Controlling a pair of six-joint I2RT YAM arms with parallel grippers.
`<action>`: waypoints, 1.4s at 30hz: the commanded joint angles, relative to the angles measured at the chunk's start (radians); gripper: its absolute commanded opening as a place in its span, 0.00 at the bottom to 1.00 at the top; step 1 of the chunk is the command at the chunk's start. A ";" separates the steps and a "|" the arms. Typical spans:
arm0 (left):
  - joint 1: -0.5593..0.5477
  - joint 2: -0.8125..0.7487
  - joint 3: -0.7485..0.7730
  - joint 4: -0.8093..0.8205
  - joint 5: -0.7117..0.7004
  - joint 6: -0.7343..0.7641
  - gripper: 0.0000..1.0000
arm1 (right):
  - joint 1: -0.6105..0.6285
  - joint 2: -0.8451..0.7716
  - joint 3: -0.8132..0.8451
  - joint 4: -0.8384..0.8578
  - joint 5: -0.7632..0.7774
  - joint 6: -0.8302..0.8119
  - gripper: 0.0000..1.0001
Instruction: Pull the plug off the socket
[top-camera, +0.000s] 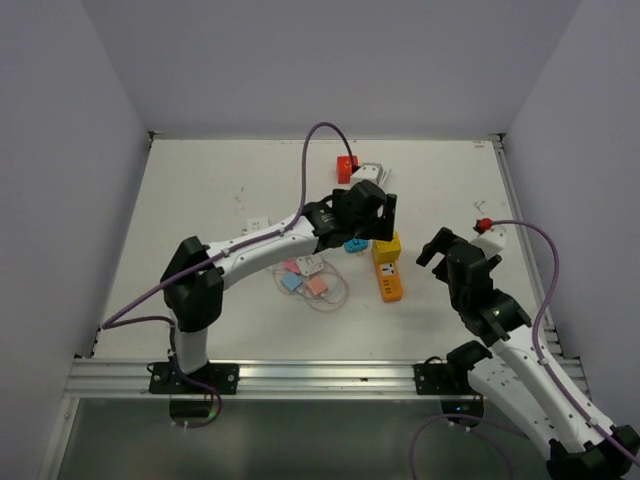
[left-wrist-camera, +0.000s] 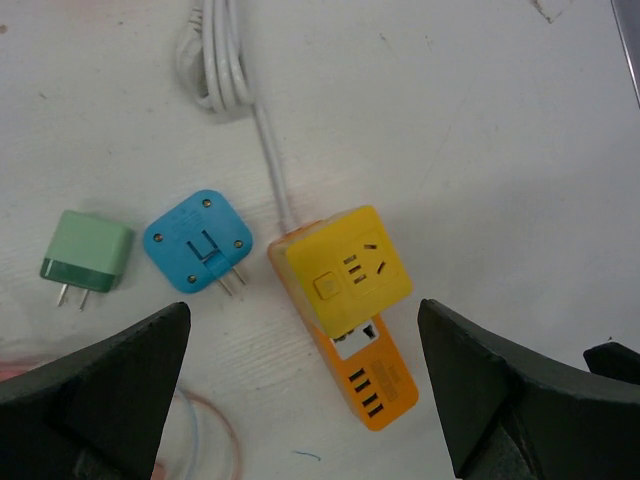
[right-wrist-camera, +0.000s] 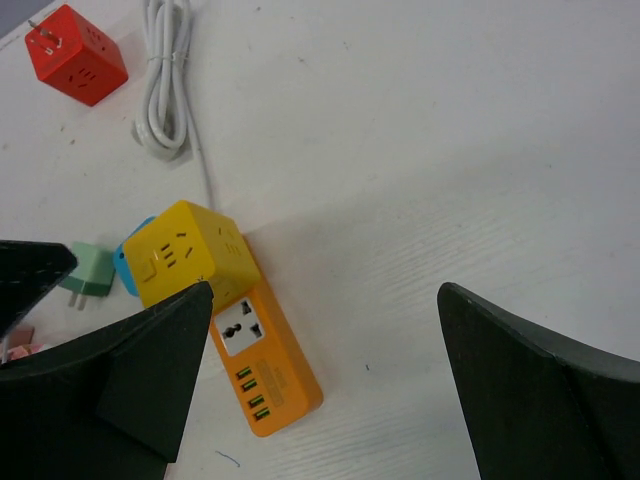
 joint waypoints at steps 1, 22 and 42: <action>-0.057 0.117 0.138 -0.063 -0.115 -0.049 1.00 | 0.003 -0.018 -0.015 -0.041 0.105 0.074 0.99; -0.103 0.398 0.367 -0.212 -0.296 -0.082 0.90 | 0.003 -0.061 -0.101 0.021 0.056 0.039 0.99; 0.036 -0.037 -0.271 0.364 0.072 -0.188 0.12 | 0.001 0.178 -0.128 0.324 -0.540 -0.088 0.98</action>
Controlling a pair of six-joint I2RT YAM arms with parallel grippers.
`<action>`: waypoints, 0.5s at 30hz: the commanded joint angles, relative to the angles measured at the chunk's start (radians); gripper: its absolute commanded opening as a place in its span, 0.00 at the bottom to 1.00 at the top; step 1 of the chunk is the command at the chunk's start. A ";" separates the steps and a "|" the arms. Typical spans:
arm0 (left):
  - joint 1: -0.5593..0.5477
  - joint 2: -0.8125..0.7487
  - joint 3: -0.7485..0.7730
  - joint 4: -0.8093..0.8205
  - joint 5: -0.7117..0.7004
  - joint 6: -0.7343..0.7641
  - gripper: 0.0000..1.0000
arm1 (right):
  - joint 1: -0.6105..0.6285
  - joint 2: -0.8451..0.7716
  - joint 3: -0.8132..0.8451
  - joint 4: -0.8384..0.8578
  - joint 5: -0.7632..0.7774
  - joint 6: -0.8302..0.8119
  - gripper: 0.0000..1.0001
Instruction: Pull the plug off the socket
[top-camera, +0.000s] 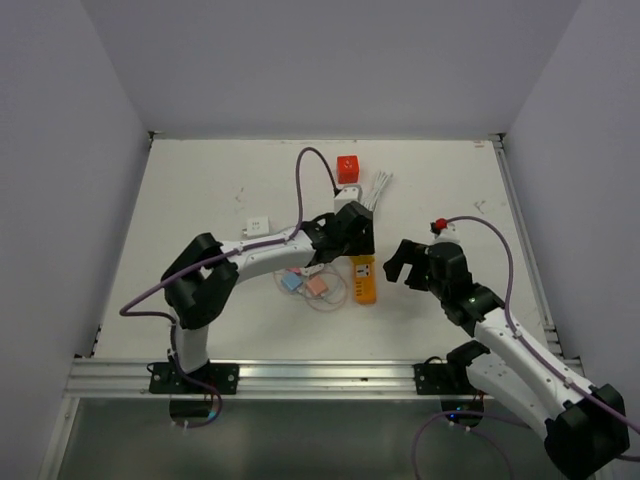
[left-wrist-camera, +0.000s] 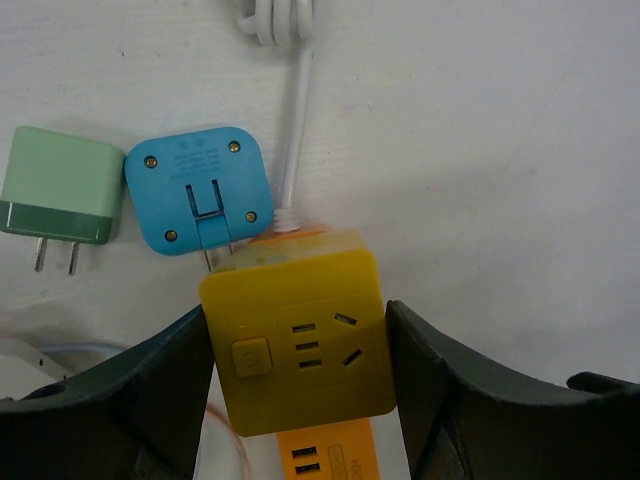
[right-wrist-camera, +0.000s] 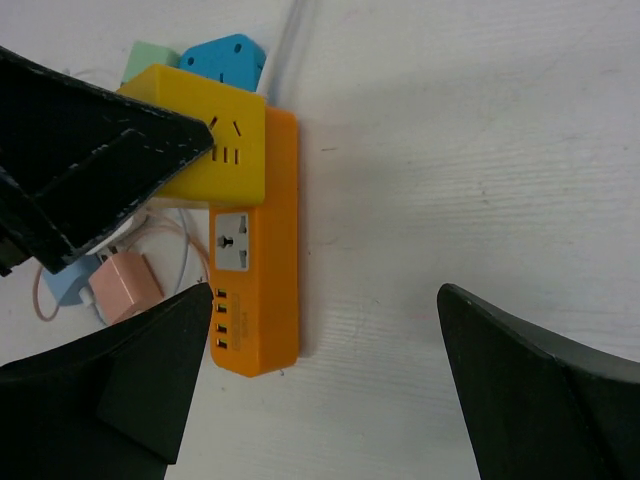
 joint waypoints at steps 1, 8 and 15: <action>0.047 -0.136 -0.127 0.251 0.109 -0.046 0.11 | 0.003 0.058 0.010 0.118 -0.157 -0.013 0.98; 0.079 -0.271 -0.328 0.538 0.201 -0.085 0.08 | 0.004 0.257 0.049 0.234 -0.292 0.050 0.97; 0.090 -0.314 -0.440 0.726 0.229 -0.109 0.06 | 0.004 0.354 0.059 0.315 -0.367 0.073 0.96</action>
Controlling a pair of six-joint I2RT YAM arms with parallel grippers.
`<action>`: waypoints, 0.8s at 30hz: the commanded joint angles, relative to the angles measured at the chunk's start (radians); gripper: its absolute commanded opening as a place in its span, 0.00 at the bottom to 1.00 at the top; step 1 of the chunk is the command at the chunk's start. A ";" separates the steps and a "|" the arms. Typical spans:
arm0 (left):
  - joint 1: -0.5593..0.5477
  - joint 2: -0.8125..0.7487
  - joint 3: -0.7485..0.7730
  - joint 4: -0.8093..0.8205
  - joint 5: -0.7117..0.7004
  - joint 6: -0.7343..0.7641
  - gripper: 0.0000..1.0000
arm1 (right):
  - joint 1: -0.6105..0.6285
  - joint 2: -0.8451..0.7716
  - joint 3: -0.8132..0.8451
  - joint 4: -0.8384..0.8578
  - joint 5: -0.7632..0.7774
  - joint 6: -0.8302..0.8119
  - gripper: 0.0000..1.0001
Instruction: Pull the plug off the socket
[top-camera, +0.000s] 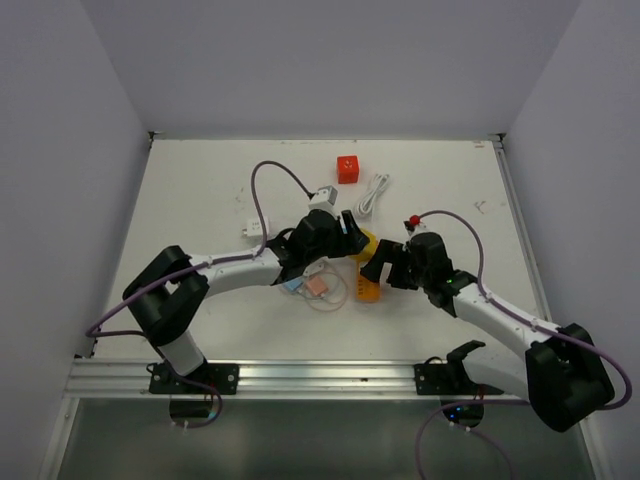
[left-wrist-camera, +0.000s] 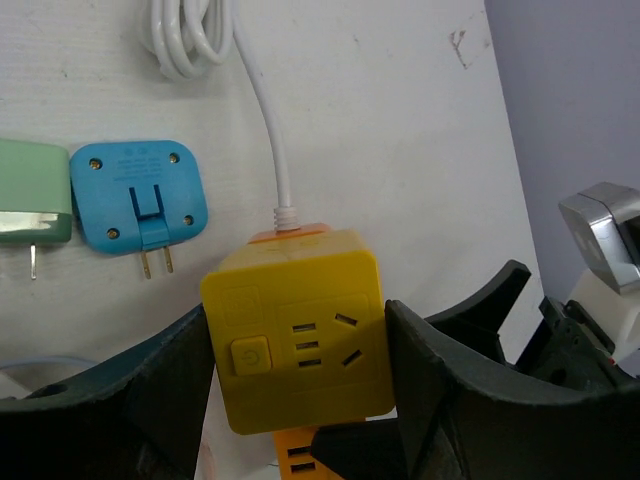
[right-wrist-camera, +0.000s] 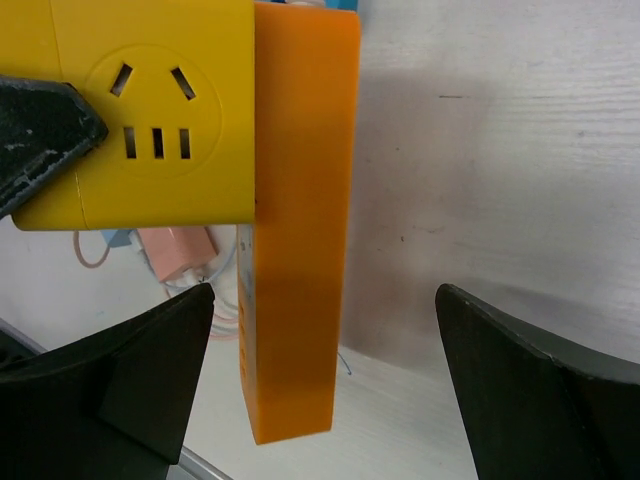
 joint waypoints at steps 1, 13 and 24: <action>0.009 -0.066 -0.024 0.256 0.043 -0.046 0.06 | 0.004 0.024 0.043 0.103 -0.068 0.023 0.96; 0.009 -0.115 -0.149 0.486 0.071 -0.060 0.05 | 0.004 0.056 0.031 0.165 -0.042 0.042 0.65; 0.009 -0.148 -0.221 0.618 0.086 -0.043 0.04 | 0.004 0.013 0.043 0.105 0.021 0.019 0.08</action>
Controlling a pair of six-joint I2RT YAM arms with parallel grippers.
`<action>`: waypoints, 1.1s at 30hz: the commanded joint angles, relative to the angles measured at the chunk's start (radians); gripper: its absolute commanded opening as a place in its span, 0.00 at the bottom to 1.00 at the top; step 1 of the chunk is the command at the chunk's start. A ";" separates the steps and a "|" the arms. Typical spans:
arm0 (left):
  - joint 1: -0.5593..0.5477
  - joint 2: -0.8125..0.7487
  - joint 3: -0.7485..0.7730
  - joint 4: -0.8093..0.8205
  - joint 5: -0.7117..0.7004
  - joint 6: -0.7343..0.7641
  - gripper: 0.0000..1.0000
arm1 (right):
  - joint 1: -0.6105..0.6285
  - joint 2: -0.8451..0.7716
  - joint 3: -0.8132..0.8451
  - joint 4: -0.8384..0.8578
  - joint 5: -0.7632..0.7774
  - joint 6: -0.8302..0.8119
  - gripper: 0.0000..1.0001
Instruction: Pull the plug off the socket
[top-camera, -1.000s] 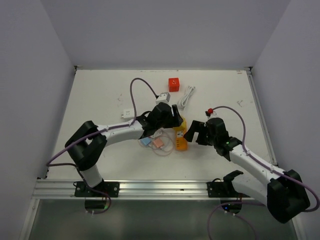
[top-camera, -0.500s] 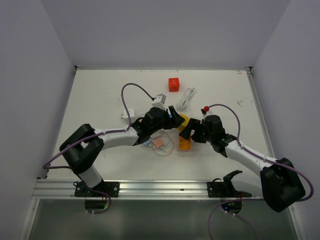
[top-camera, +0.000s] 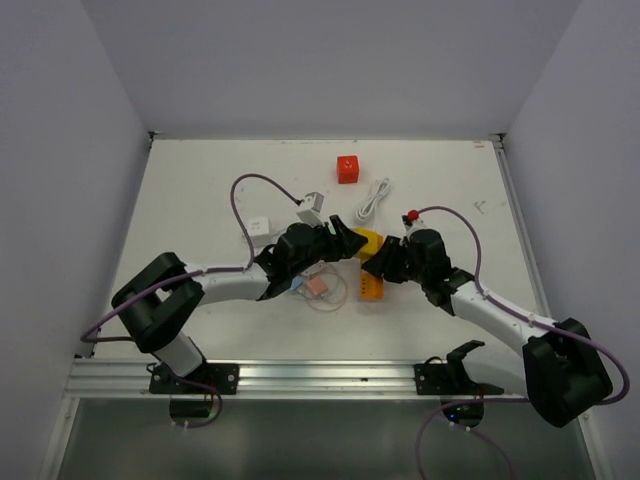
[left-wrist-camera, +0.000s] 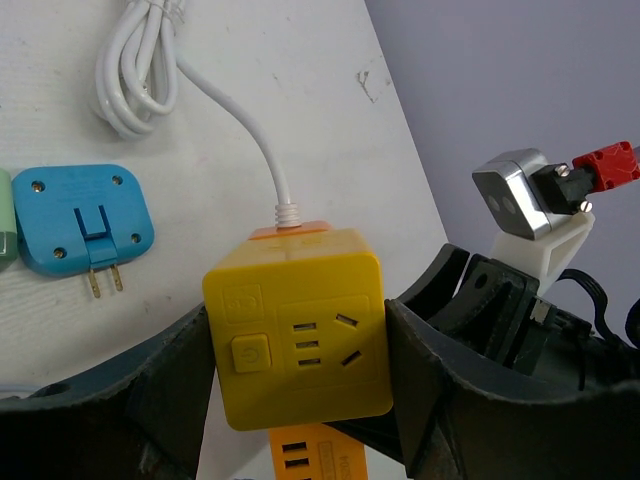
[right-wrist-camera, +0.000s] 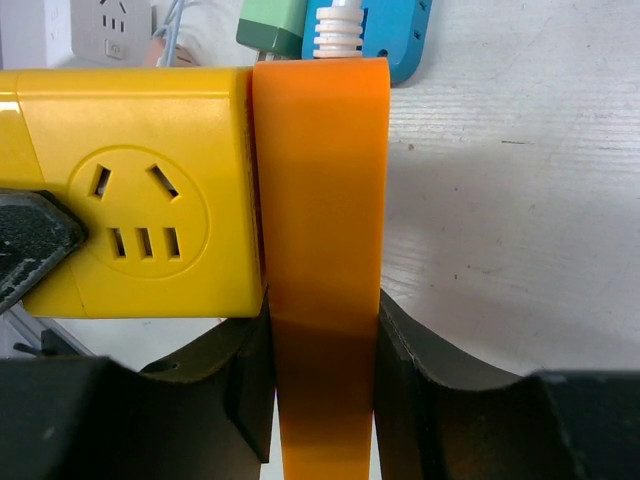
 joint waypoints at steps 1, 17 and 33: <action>-0.001 -0.094 -0.003 0.220 0.015 -0.001 0.04 | -0.002 -0.037 0.040 -0.056 0.084 -0.036 0.04; -0.001 -0.333 -0.092 0.206 -0.096 0.114 0.00 | -0.013 -0.013 0.081 -0.326 0.379 -0.036 0.00; 0.001 -0.600 -0.052 -0.085 -0.295 0.194 0.00 | -0.100 0.020 0.120 -0.415 0.456 -0.034 0.00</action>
